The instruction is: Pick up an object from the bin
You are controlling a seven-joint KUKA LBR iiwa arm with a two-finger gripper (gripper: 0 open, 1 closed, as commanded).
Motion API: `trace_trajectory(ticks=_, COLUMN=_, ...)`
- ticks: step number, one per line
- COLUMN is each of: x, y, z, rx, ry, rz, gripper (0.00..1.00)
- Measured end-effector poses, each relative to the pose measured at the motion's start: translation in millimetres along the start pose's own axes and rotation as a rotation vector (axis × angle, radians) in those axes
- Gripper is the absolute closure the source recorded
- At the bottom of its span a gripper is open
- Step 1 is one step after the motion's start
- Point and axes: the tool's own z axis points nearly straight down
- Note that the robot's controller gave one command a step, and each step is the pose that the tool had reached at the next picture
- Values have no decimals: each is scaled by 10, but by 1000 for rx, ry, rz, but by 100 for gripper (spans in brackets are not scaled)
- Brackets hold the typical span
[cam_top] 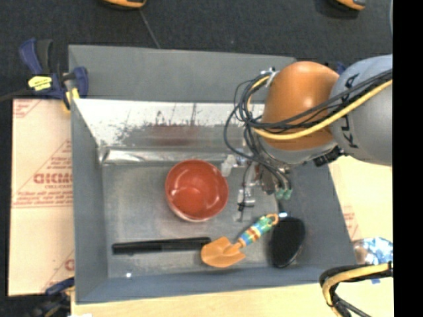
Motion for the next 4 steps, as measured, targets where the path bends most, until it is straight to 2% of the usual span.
trace_trajectory(ticks=1, x=-16, y=0, z=-36, rx=0, ry=-7, rz=0, gripper=0)
trace_trajectory(ticks=2, x=-190, y=82, z=491, rx=1, ry=-8, rz=-172, gripper=0)
trace_trajectory(ticks=3, x=-348, y=176, z=627, rx=2, ry=-13, rz=-418, gripper=0)
trace_trajectory(ticks=4, x=-352, y=173, z=649, rx=3, ry=-11, rz=-744, gripper=0)
